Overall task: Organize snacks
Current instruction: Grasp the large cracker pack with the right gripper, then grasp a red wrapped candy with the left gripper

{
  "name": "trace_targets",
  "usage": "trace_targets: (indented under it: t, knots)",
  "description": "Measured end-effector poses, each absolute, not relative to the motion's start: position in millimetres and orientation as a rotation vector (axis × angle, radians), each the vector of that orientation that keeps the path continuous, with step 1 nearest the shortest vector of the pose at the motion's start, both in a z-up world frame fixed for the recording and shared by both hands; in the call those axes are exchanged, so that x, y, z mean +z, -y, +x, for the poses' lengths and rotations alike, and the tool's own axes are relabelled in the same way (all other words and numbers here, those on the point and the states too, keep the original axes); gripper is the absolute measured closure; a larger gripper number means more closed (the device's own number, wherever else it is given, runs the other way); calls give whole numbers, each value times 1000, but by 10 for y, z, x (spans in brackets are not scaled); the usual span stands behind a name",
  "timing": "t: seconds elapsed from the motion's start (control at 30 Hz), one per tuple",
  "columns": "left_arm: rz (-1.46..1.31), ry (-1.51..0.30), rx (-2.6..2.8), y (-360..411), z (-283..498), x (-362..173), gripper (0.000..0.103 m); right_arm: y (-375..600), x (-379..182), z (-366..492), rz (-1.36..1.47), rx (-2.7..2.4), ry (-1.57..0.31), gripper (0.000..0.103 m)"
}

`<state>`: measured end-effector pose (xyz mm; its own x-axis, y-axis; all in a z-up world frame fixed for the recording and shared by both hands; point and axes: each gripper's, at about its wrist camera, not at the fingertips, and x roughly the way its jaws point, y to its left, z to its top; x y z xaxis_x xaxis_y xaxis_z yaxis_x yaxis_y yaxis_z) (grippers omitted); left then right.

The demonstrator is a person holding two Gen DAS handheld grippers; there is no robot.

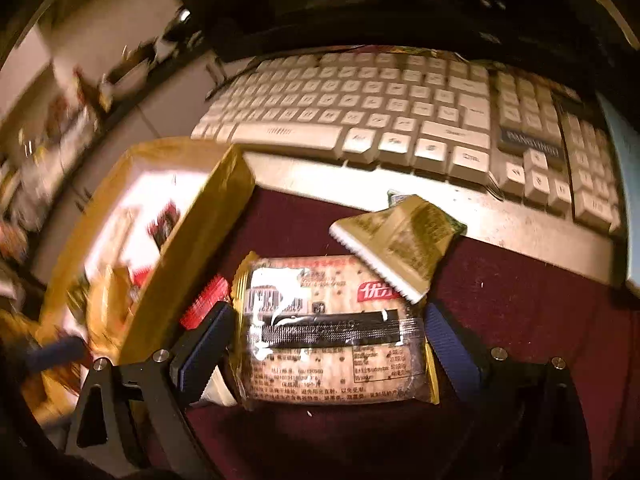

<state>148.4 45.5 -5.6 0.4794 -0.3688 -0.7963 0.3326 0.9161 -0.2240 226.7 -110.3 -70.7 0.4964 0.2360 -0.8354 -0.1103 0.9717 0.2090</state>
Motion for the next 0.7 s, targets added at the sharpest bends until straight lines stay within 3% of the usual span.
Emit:
trace_targets:
  t: [0.1,0.4,0.7]
  knots:
    - [-33,-978,-425,-453,1480,-52,41,1156,-678,2215,131,200,-1036,29]
    - [-37,-995,-439,-369,1477,-74,41,1371,-641,1705,182,212,-1010,30]
    - [-134,-1065,-433,-21,1768,-119,41,1873,-635,1080,315,91,-852,30]
